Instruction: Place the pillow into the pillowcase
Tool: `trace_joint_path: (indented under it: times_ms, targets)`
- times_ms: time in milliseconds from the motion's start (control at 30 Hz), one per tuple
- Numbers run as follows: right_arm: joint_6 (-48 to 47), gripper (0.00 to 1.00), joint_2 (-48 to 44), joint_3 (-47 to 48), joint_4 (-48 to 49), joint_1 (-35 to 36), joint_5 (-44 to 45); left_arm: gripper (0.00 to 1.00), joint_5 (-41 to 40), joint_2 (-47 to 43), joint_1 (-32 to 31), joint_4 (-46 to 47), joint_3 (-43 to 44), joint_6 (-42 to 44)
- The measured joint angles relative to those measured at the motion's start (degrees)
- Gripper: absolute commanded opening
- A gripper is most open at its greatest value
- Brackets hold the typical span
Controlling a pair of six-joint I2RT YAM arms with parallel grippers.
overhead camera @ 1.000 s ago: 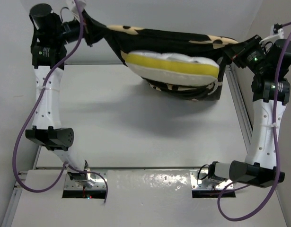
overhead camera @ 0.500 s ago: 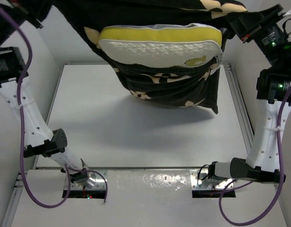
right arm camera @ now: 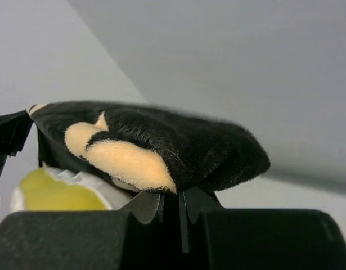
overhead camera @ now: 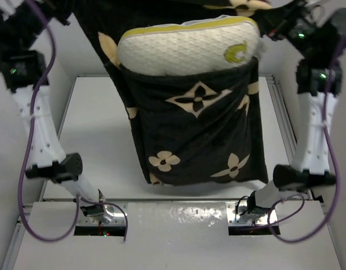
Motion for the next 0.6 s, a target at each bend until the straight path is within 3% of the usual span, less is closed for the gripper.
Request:
trace_joint_path:
  times_ms: [133,267,433,600]
  targets:
    - [-1.6,0.0,12.1,3.2,-7.0,4.8,4.3,0.0,-8.7,10.9,-5.1,-11.4,2.0,7.4]
    - [-1.1,0.0,14.8,0.6,-7.3,5.4,3.5,0.0,-12.2,15.0,-6.2,-20.3,-1.9,10.0]
    - [1.8,0.0,2.3,-12.9,5.9,4.7,1.0,0.0,-8.9,10.8,-3.8,-21.2,-0.9,9.6]
    - [1.2,0.01,-11.2,-14.9,12.4,3.1,0.3,0.0,-5.4,-0.4,-1.7,-14.6,1.6,8.2]
